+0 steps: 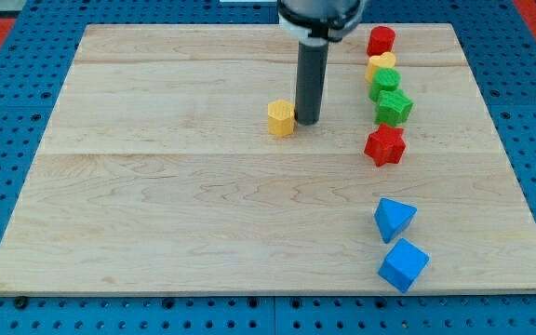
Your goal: Separate red circle and yellow heart from each other
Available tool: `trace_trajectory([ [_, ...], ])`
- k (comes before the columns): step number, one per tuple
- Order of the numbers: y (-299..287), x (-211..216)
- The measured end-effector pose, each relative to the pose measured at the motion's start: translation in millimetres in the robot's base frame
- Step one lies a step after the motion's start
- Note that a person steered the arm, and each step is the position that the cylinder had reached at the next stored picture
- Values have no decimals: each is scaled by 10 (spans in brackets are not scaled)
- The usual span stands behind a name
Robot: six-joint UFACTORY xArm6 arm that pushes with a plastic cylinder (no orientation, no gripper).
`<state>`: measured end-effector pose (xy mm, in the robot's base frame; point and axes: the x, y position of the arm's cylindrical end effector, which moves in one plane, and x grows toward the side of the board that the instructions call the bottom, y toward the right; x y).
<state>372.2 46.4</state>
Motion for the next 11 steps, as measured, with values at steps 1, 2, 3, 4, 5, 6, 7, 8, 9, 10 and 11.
trace_trajectory([
  [1, -148, -401],
  [2, 10, -764],
  [3, 218, -905],
  [4, 446, -1051],
  [5, 841, -1229],
  [6, 1076, -1275],
  [7, 1229, -1275],
  [8, 1289, -1270],
  [9, 1233, -1029],
  [10, 1294, -894],
  [11, 1611, -894],
])
